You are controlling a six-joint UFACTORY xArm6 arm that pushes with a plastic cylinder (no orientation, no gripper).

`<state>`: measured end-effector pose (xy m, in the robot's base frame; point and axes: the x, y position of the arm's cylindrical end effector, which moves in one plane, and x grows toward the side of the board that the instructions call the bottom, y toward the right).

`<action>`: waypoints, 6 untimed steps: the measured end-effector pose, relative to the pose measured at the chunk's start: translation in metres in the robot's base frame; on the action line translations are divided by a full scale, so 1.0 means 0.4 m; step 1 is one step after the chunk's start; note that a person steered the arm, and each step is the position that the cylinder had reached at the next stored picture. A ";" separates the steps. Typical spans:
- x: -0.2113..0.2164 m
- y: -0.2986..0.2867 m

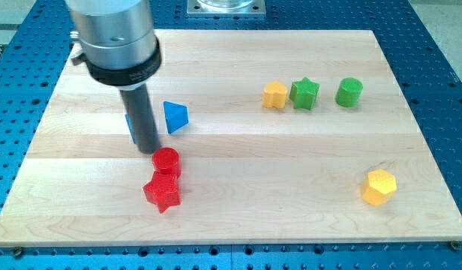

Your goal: Push the cube into the triangle

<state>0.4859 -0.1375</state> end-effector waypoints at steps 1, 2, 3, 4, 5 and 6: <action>0.011 -0.103; -0.032 -0.102; -0.068 -0.013; -0.123 0.102; -0.146 0.132; -0.193 0.142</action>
